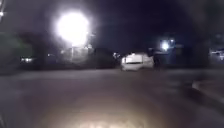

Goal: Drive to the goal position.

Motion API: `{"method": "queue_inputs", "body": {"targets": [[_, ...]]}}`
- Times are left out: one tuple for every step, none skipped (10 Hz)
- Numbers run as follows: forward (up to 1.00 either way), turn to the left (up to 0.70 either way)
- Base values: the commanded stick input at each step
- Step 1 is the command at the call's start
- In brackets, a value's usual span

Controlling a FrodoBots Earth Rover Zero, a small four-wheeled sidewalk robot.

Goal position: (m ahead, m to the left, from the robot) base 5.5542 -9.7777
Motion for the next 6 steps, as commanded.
{"method": "queue_inputs", "body": {"targets": [[0.7,-0.35],[0.7,-0.35],[0.7,-0.35],[0.7,-0.35],[0.7,-0.35],[0.7,-0.35]]}}
